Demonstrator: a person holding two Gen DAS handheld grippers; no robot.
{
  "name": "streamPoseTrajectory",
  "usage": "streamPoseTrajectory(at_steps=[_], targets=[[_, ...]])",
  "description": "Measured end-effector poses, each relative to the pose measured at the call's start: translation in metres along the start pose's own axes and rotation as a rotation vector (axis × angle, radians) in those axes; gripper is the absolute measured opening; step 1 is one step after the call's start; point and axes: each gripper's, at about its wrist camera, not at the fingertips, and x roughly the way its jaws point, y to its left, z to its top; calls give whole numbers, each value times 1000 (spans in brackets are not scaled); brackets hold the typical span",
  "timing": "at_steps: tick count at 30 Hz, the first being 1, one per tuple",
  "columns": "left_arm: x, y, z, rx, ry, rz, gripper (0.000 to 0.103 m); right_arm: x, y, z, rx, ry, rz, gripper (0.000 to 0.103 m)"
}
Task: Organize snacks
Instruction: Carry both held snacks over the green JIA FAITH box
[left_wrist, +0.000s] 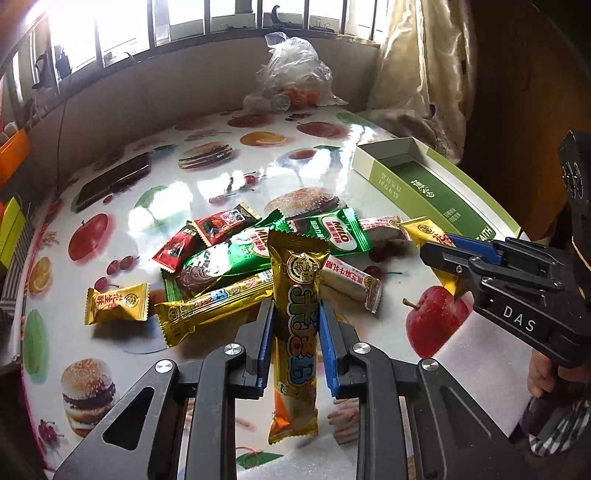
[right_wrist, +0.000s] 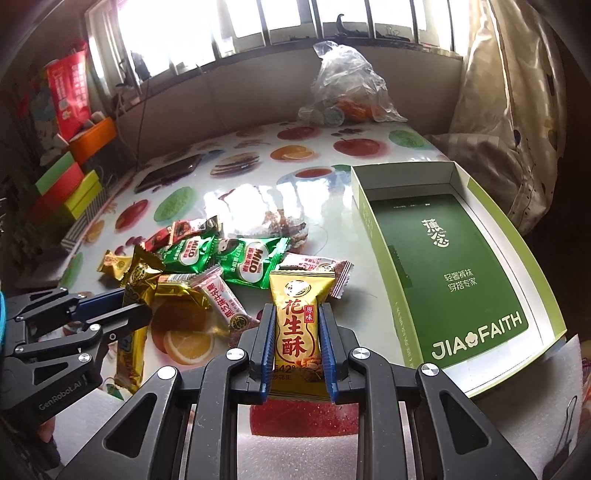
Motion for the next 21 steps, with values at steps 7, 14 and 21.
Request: streamPoseTrajectory(at_steps=[7,14,21], targets=[[-6,-8,9,-12,-21,-23,24,-13,-6,7,12,-27,-5,21],[-12,-21,20,-24,-42,-72,24,-29,-19,14,40,-62,-14,21],[-17,-37,34,-27,-68,-126,24,-41,-39,20,73,-87,-39,21]])
